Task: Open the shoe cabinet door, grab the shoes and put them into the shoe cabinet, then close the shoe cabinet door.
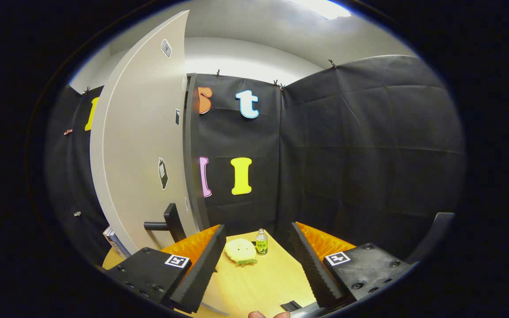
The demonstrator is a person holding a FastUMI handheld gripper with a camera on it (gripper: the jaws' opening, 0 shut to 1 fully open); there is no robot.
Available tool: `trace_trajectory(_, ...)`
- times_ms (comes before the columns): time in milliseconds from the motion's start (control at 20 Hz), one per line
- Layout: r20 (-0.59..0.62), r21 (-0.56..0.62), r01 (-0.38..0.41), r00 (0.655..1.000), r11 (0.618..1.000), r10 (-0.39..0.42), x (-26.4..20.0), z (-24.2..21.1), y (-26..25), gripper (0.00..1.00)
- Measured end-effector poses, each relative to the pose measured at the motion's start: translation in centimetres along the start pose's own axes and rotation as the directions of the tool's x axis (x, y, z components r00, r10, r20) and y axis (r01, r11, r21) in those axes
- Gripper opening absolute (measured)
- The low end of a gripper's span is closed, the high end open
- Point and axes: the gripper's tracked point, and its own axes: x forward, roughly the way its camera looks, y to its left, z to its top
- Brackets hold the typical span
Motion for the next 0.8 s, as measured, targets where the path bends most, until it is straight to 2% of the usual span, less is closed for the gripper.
trace_trajectory(250, -0.005, 0.002, 0.000, 1.000, 1.000, 0.000, -0.7, 0.1, 1.3, 0.96)
trace_trajectory(800, -0.003, 0.000, -0.126, 0.992, 0.992, 0.126, -3.1, -1.2, 11.5, 0.97)
